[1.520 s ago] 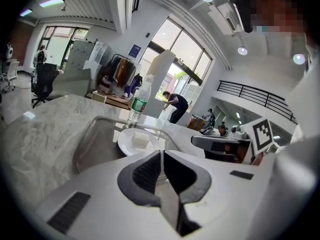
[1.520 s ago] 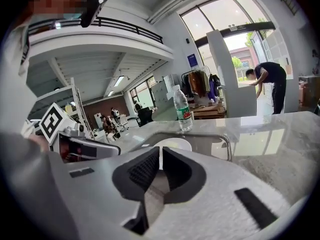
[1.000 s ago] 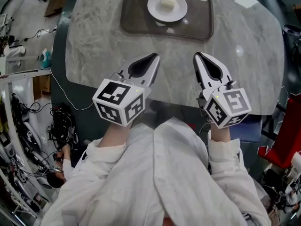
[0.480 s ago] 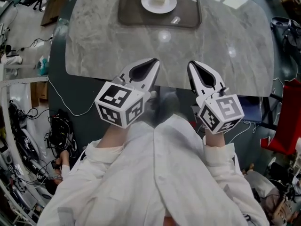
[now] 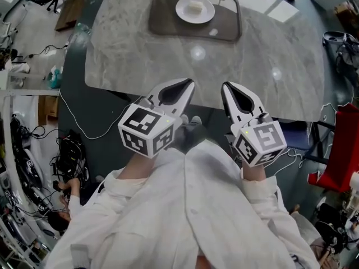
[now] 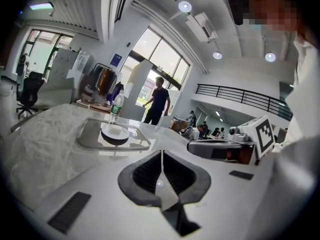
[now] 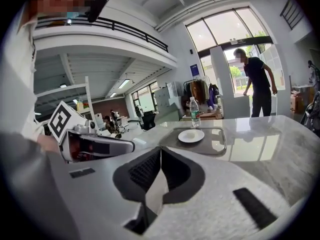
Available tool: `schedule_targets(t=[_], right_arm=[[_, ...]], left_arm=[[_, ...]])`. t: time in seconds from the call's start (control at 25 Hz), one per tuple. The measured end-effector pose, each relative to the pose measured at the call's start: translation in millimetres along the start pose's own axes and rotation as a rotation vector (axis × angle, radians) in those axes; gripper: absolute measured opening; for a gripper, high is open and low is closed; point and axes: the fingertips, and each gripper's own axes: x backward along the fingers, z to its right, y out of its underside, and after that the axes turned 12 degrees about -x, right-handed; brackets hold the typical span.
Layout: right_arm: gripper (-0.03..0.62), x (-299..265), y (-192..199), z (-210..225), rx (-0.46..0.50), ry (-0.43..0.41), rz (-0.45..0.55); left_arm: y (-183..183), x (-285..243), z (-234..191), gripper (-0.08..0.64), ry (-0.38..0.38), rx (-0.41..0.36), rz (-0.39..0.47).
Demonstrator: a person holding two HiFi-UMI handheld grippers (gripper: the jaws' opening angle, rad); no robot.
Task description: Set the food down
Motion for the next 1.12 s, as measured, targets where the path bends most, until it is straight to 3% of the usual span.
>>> schedule_targets(t=[1.12], right_arm=[[0.003,1.4,-22.3,-20.5,0.091,-0.092,-0.049]], left_arm=[[-29.1,-9.2,21.8,0.025,0.012,-0.025,0.002]])
